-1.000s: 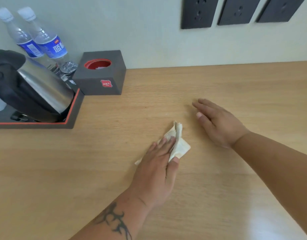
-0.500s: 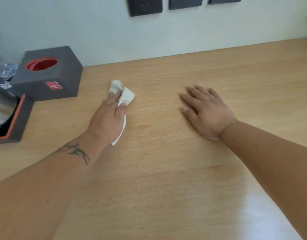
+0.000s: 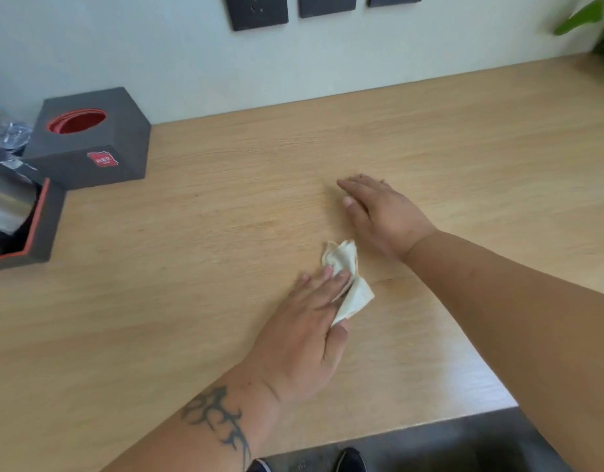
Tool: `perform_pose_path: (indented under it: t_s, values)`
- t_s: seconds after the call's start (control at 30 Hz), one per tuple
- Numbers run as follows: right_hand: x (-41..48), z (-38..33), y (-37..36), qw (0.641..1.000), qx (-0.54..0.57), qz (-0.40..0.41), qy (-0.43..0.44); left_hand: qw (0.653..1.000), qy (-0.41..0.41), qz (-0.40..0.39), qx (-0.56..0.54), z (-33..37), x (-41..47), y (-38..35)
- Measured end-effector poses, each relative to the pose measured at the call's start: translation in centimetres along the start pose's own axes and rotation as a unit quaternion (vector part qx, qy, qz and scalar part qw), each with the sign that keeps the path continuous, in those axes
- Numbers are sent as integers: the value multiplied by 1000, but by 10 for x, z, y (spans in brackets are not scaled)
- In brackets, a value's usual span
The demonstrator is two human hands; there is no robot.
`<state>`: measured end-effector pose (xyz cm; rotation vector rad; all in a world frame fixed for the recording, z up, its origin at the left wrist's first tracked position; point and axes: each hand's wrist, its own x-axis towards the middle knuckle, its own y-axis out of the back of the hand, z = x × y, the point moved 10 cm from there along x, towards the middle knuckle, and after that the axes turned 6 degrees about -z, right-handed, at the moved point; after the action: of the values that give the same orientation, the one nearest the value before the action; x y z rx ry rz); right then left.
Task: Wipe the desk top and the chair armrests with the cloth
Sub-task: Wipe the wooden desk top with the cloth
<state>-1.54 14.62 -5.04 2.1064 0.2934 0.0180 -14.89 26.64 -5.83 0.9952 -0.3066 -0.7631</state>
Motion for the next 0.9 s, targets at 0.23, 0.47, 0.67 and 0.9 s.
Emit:
perform_pose_path:
  t_s: [0.23,0.47,0.67,0.9]
  values:
    - [-48,7,5,1000,5,-13,-22,989,-19,-13,-144,44,-38,-7]
    - [-59,72,26,990,-97,3,-99,873,284,264,-297,-86,-128,96]
    - [-61,70,11,983,-140,17,-118,867,385,236,-212,-141,-231,100]
    - [-63,71,13,986,-116,18,-117,918,323,202,-111,-95,-214,53]
